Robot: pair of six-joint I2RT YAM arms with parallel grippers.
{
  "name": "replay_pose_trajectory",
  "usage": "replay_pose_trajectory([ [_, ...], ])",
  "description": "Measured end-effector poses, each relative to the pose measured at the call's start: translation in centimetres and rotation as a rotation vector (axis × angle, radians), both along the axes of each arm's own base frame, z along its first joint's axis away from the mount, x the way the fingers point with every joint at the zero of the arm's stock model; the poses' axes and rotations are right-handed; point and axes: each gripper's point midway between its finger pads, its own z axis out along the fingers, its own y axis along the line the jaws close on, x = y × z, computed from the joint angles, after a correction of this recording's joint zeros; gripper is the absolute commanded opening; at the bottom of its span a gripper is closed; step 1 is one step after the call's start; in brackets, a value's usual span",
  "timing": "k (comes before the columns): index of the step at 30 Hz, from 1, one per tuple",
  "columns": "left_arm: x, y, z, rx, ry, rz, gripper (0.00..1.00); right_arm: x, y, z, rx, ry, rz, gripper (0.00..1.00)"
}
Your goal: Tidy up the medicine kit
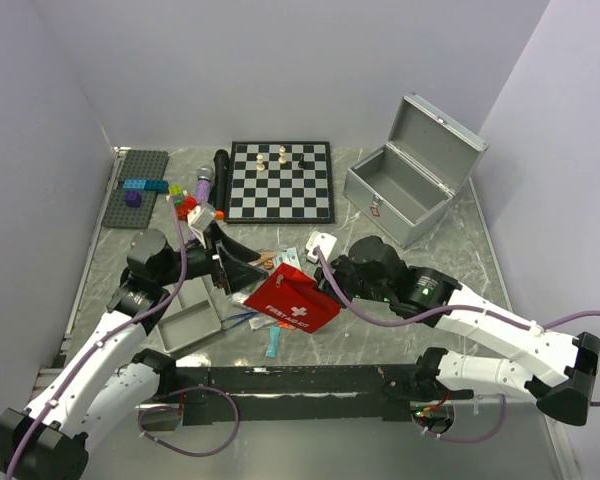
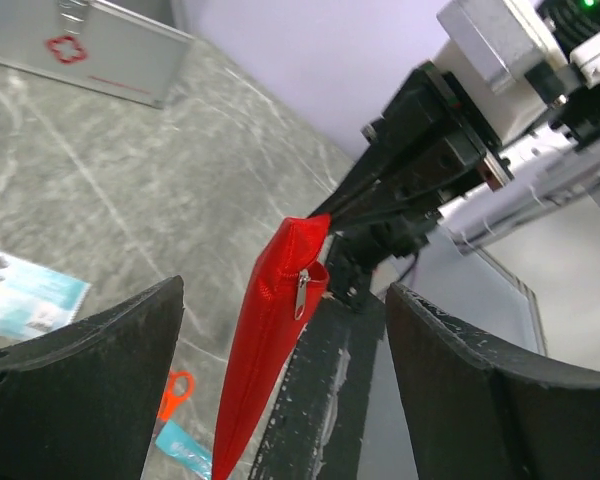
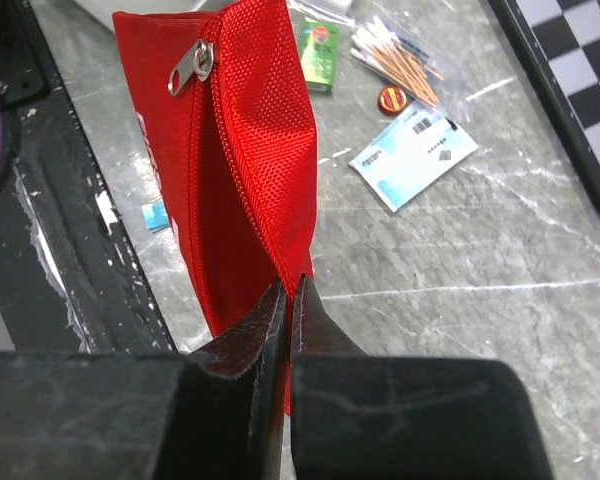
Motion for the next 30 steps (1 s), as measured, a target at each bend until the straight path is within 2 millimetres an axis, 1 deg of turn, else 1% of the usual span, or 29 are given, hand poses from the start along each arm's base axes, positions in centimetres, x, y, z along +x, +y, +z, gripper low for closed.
replay_pose_trajectory([
  [4,-0.8,-0.9,-0.5,0.012,0.023,-0.069,0.82,-0.6,0.2,0.3,-0.008,-0.026,0.034,0.00],
  [8,-0.5,-1.7,-1.2,0.038,0.064,-0.093,0.79,-1.0,0.5,0.0,-0.035,-0.040,0.056,0.00],
  [16,-0.6,-2.5,-1.2,0.064,0.067,-0.126,0.66,-1.3,1.0,-0.4,-0.084,-0.066,0.083,0.00],
  [21,-1.1,-3.3,-2.6,0.102,0.098,-0.158,0.59,-1.3,1.0,-0.6,-0.101,-0.078,0.087,0.00],
  [22,-1.2,-3.4,-2.9,0.112,0.105,-0.161,0.56,-1.3,1.0,-0.6,-0.104,-0.079,0.088,0.00],
  [24,-1.3,-3.6,-3.6,0.132,0.116,-0.167,0.39,-1.3,1.0,-0.7,-0.110,-0.083,0.088,0.00],
  [25,-1.4,-3.7,-3.8,0.140,0.120,-0.167,0.33,-1.2,1.0,-0.7,-0.112,-0.085,0.088,0.00],
  [27,-1.4,-3.8,-4.2,0.156,0.130,-0.168,0.22,-1.3,1.0,-0.8,-0.118,-0.087,0.091,0.00],
  [28,-1.4,-3.8,-4.4,0.162,0.131,-0.170,0.19,-1.3,1.0,-0.9,-0.122,-0.085,0.092,0.00],
  [30,-1.3,-3.9,-4.4,0.168,0.133,-0.168,0.08,-1.3,1.0,-1.1,-0.130,-0.084,0.094,0.00],
])
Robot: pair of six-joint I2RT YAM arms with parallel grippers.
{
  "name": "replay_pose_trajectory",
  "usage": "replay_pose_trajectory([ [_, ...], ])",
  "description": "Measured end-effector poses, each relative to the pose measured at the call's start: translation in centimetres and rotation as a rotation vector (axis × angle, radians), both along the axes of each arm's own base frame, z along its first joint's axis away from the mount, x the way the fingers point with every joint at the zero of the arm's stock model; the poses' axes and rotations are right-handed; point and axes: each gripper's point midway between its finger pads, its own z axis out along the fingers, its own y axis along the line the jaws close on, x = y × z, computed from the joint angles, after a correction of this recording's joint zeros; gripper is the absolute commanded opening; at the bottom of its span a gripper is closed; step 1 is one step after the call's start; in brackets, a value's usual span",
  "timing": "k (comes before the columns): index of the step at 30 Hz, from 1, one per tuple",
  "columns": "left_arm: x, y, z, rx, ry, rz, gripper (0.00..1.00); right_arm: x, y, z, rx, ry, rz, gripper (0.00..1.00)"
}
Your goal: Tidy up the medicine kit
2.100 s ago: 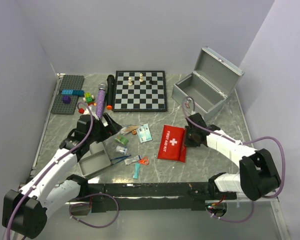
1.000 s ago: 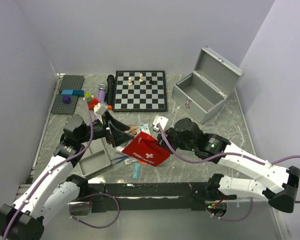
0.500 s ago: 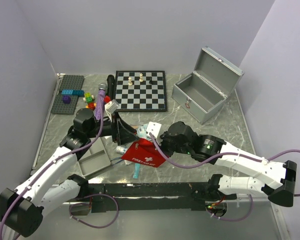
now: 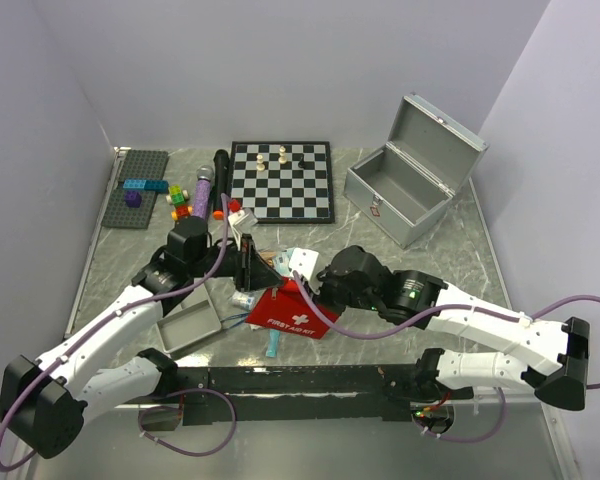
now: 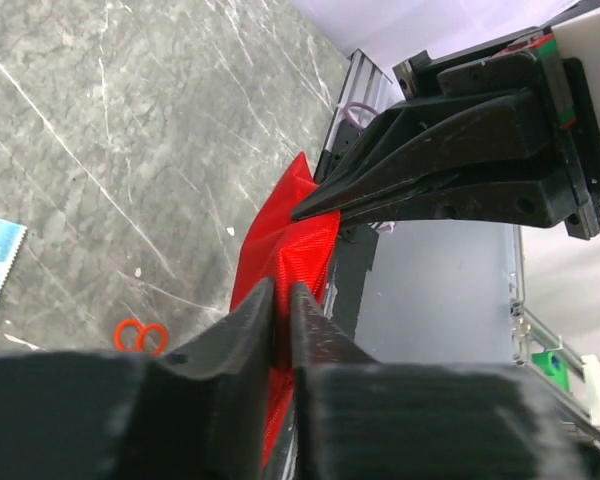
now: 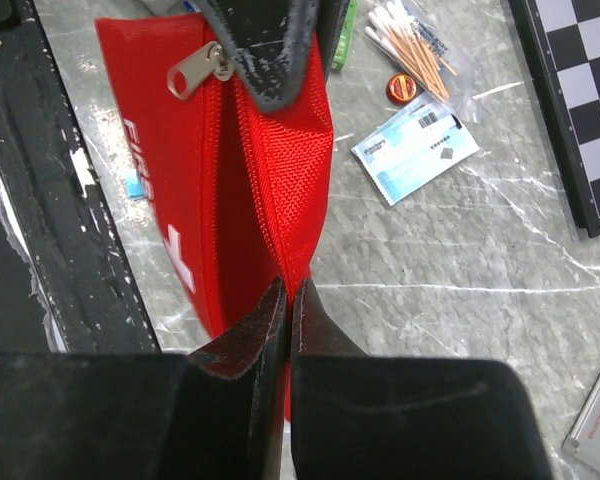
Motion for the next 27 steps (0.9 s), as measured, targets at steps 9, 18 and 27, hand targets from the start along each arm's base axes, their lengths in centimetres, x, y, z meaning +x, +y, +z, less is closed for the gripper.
replay_pose_trajectory([
  [9,0.7,0.0,0.3,-0.002,-0.001,0.047,0.01,1.1,-0.3,0.2,0.000,-0.032,-0.079,0.73],
  [18,4.2,1.5,2.0,-0.032,0.027,0.349,0.01,5.1,-2.1,5.0,0.264,-0.008,-0.344,0.74],
  [27,5.4,3.1,3.7,-0.118,-0.004,0.534,0.01,6.9,-1.5,6.4,0.550,0.248,-0.512,0.81],
])
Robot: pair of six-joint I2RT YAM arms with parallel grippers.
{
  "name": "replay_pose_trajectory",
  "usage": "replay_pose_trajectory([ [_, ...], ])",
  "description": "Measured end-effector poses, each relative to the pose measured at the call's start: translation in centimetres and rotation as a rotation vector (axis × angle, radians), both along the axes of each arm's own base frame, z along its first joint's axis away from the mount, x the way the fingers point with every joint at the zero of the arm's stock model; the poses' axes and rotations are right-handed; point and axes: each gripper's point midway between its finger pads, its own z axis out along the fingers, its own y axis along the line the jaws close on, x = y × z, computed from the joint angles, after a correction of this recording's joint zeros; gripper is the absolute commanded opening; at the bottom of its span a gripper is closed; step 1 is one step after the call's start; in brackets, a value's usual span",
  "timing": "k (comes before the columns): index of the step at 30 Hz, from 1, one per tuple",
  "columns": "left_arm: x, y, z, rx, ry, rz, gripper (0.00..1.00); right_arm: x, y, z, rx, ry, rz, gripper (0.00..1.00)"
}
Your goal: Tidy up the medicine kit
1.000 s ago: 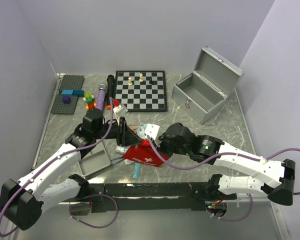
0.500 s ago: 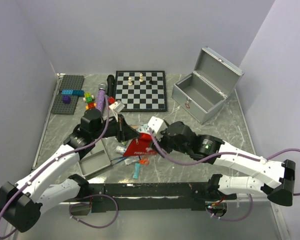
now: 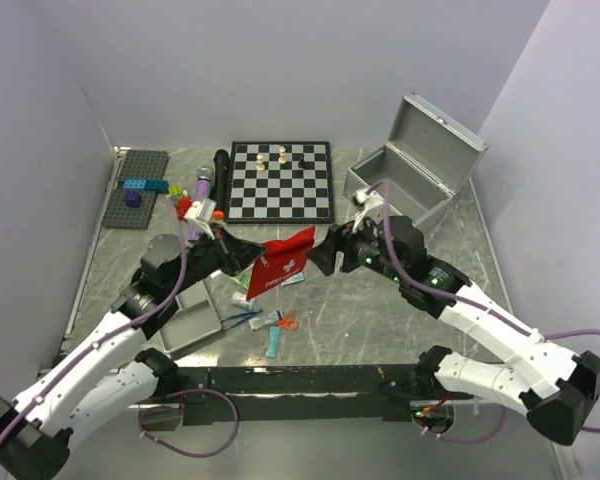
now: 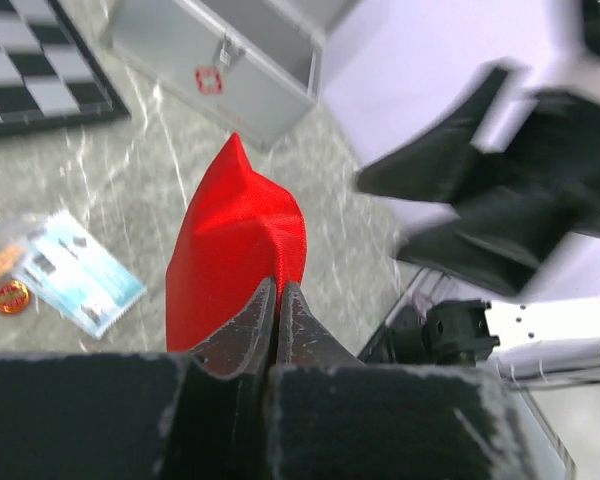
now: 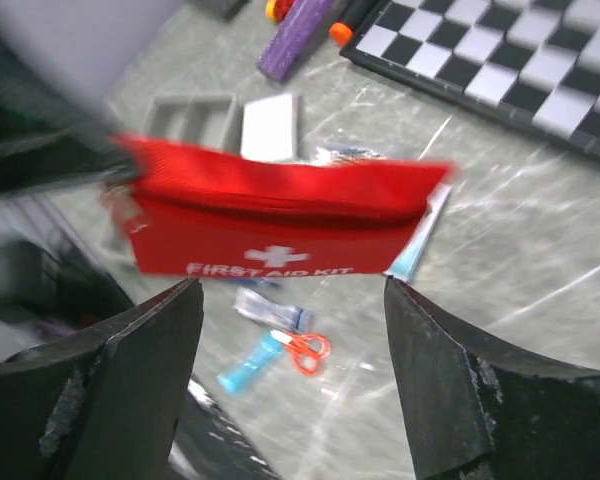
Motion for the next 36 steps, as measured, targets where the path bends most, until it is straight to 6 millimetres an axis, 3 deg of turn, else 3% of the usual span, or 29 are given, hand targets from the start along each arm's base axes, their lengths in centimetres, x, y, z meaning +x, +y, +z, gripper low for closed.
replay_pose_trajectory([
  [5,-0.9,1.6,2.2,-0.085,-0.108,0.060,0.01,1.2,-0.7,-2.8,0.187,0.212,-0.049,0.85],
  [10,-1.6,3.4,5.1,-0.213,-0.217,0.133,0.01,0.4,1.4,-3.9,0.330,0.337,0.045,0.97],
  [14,-1.7,4.3,7.6,-0.320,-0.268,0.174,0.01,0.3,2.5,-4.2,0.454,0.416,0.100,1.00],
  [20,-1.9,4.7,10.2,-0.476,-0.287,0.176,0.01,1.8,4.3,-2.0,0.657,0.463,0.180,1.00],
  [25,-2.3,4.6,10.5,-0.575,-0.258,0.151,0.01,3.0,5.2,-0.2,0.805,0.469,0.234,0.99],
  [28,-2.2,4.6,10.0,-0.601,-0.231,0.146,0.01,3.5,5.6,0.4,0.869,0.483,0.267,0.87],
  [33,-2.1,4.6,9.6,-0.624,-0.208,0.149,0.01,4.1,6.3,0.8,0.917,0.522,0.299,0.49],
  [36,-2.2,4.7,9.6,-0.636,-0.208,0.150,0.01,3.9,6.3,1.3,0.929,0.521,0.318,0.38],
])
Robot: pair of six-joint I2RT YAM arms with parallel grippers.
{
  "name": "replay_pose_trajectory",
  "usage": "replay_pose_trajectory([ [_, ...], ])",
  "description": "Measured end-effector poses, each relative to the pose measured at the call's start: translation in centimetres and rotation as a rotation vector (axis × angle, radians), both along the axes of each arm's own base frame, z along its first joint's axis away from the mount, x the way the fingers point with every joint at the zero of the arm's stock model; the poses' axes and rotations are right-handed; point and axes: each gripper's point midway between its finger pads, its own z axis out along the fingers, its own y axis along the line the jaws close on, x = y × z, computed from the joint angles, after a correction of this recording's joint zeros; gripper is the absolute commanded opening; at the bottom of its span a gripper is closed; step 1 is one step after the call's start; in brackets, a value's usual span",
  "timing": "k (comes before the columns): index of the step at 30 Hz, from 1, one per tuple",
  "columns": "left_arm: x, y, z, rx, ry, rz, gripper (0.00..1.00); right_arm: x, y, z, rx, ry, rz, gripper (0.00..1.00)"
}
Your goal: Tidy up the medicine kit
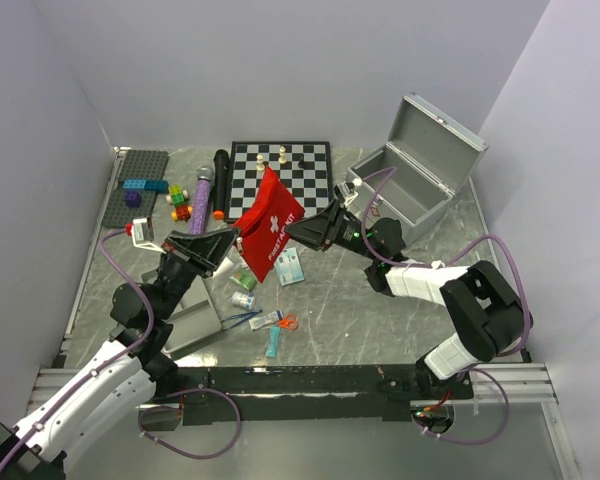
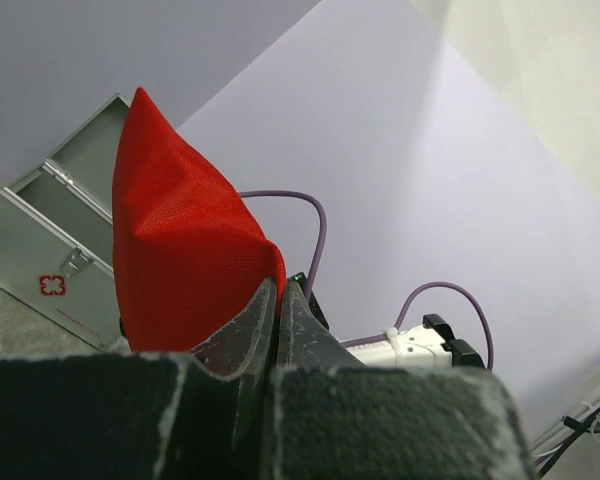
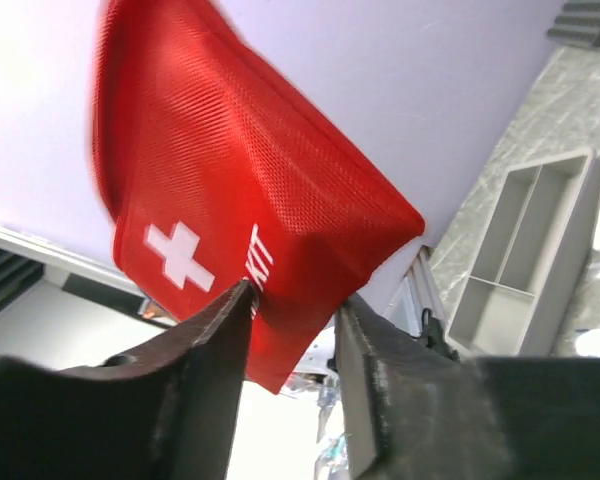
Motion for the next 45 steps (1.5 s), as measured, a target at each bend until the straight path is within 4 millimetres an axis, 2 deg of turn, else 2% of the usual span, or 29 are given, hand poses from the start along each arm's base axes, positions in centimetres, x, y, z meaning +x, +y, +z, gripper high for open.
replay_pose_trajectory([
  [4,0.0,0.0,-0.2,-0.004,0.006,-0.004,0.01,-0.1,-0.2,0.2,0.006,-0.005,0.009,0.21],
  [7,0.1,-0.1,-1.2,0.004,0.025,-0.007,0.04,0.0,-0.5,0.3,0.007,-0.006,0.011,0.01],
  [9,0.2,-0.2,-1.8,0.020,0.044,-0.006,0.19,0.0,-0.7,0.2,0.003,-0.010,0.018,0.00],
  [10,0.3,-0.2,-2.0,0.033,0.049,-0.001,0.33,0.0,-0.8,0.2,-0.002,-0.017,0.021,0.00],
  [12,0.5,-0.1,-2.7,0.088,0.065,0.025,0.71,-0.1,-1.3,0.3,-0.012,-0.046,0.030,0.00],
  [13,0.7,0.1,-2.8,0.130,0.073,0.051,0.83,-0.4,-1.6,0.6,-0.018,-0.076,0.036,0.00],
  [15,1.2,0.9,-2.3,0.199,0.087,0.119,0.96,-1.1,-2.2,1.3,-0.047,-0.150,0.043,0.00],
  [16,1.2,1.5,-1.7,0.224,0.087,0.154,0.98,-1.6,-2.6,1.6,-0.075,-0.188,0.040,0.00],
  [20,0.7,4.1,1.3,0.295,0.039,0.282,0.99,-4.3,-4.0,4.2,-0.171,-0.381,0.018,0.00],
  [23,0.3,4.4,1.7,0.343,0.006,0.301,0.94,-6.0,-4.8,5.6,-0.204,-0.509,0.016,0.00],
  [26,0.5,2.6,-0.1,0.441,0.000,0.222,0.86,-7.3,-5.0,5.2,-0.215,-0.555,0.063,0.00],
  [29,0.5,0.3,-2.2,0.527,-0.002,0.108,0.85,-8.9,-5.1,3.4,-0.206,-0.536,0.142,0.00],
  [33,-0.9,-1.5,-3.3,0.564,-0.054,-0.057,0.77,-10.9,-5.5,2.1,-0.185,-0.508,0.232,0.00],
  [40,-4.4,-3.1,-0.8,0.498,-0.240,-0.320,0.72,-13.6,-6.3,4.8,-0.102,-0.620,0.304,0.00],
  [45,-6.5,-4.2,-2.1,0.446,-0.249,-0.531,0.74,-14.8,-6.7,5.6,-0.073,-0.657,0.334,0.00],
])
